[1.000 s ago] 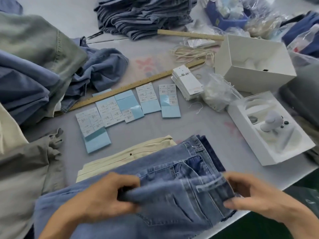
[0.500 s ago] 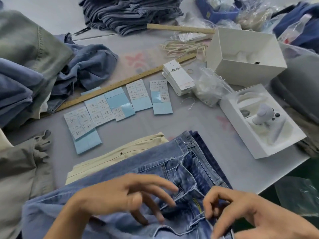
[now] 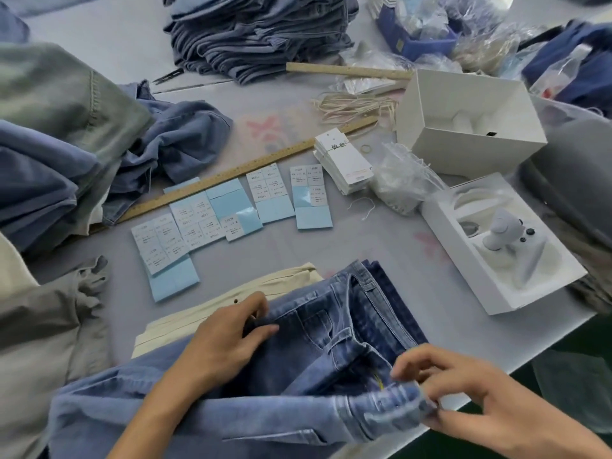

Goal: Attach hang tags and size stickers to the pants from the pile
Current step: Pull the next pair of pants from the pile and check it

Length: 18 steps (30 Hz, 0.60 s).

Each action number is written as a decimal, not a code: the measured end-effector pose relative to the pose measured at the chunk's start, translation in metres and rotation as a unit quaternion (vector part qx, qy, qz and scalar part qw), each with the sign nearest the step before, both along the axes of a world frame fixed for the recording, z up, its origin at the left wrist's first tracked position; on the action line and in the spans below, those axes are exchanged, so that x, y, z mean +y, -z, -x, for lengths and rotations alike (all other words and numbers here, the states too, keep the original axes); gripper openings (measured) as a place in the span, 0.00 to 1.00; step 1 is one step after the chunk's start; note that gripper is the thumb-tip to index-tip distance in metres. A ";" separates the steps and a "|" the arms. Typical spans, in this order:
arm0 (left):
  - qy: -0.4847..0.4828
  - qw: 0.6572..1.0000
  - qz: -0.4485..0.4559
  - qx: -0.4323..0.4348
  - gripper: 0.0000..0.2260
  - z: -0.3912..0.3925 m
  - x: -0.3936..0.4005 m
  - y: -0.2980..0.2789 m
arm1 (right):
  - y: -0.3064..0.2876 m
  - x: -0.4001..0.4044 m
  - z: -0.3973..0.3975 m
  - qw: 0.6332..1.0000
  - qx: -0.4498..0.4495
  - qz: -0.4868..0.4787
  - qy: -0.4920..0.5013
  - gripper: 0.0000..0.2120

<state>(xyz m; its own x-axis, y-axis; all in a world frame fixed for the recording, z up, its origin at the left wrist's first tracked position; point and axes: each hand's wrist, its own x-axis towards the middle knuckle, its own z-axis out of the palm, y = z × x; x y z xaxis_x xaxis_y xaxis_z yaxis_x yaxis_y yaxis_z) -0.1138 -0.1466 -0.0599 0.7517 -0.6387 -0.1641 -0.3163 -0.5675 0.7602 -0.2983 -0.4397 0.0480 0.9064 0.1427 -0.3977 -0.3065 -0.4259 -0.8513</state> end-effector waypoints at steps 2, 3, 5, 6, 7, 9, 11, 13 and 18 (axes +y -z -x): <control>-0.042 0.998 0.034 -0.014 0.12 0.009 0.007 -0.006 | 0.000 -0.002 -0.001 0.999 -0.003 0.003 -0.041 0.10; -0.065 0.996 0.059 -0.010 0.13 0.013 0.011 -0.011 | 0.001 -0.004 0.000 0.997 -0.003 0.008 -0.073 0.10; -0.127 0.984 0.123 0.010 0.14 0.016 0.025 -0.022 | -0.001 -0.011 0.002 0.990 -0.062 0.057 -0.109 0.09; -0.169 0.972 0.160 0.017 0.12 0.012 0.036 -0.027 | -0.002 -0.017 0.004 0.985 -0.102 0.085 -0.107 0.08; -0.214 0.957 0.195 0.023 0.11 0.007 0.048 -0.031 | -0.002 -0.023 0.005 0.981 -0.132 0.108 -0.095 0.07; -0.278 0.931 0.235 0.032 0.11 -0.009 0.070 -0.035 | 0.001 -0.032 0.002 0.978 -0.140 0.145 -0.058 0.07; -0.296 0.933 0.200 0.028 0.12 -0.018 0.075 -0.030 | 0.013 -0.032 -0.011 0.979 -0.093 0.180 -0.014 0.04; -0.271 0.959 0.086 0.006 0.15 -0.021 0.066 -0.012 | 0.034 -0.026 -0.028 0.966 -0.012 0.256 -0.031 0.12; -0.060 0.947 -0.190 -0.252 0.32 -0.014 0.030 0.016 | 0.056 0.002 -0.050 0.935 -0.074 0.344 0.030 0.16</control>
<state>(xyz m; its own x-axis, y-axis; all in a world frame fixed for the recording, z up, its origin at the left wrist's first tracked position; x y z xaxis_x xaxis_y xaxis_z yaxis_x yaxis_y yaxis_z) -0.1001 -0.1162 -0.0754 0.8592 -0.5104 0.0341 -0.5005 -0.8249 0.2627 -0.2480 -0.4372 -0.0082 0.9570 -0.1548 -0.2455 -0.2483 -0.8746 -0.4165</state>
